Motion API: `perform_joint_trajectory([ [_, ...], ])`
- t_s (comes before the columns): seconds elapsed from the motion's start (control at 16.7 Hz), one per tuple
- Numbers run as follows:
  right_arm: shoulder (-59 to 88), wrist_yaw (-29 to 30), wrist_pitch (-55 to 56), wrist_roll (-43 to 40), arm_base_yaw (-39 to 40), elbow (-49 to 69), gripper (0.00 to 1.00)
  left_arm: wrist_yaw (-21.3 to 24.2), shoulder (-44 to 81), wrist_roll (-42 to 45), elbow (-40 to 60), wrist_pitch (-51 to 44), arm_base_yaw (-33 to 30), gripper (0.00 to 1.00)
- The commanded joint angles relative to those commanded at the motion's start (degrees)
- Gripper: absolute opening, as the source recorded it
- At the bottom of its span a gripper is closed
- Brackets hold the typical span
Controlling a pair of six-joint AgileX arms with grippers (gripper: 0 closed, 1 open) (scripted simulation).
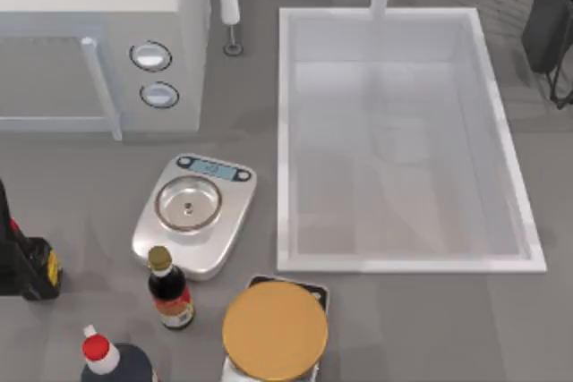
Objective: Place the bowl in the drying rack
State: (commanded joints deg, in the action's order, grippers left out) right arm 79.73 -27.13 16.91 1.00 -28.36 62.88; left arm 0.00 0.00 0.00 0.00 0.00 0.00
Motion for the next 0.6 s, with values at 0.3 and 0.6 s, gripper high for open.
perform_joint_trajectory([
  [0.3,16.1,7.2,21.4,-0.1,6.9,-4.3,0.00,0.0,0.0,0.0,0.0,0.0,0.0,1.00],
  [0.6,23.2,11.2,30.2,-0.1,10.8,-6.8,0.00,0.0,0.0,0.0,0.0,0.0,0.0,1.00],
])
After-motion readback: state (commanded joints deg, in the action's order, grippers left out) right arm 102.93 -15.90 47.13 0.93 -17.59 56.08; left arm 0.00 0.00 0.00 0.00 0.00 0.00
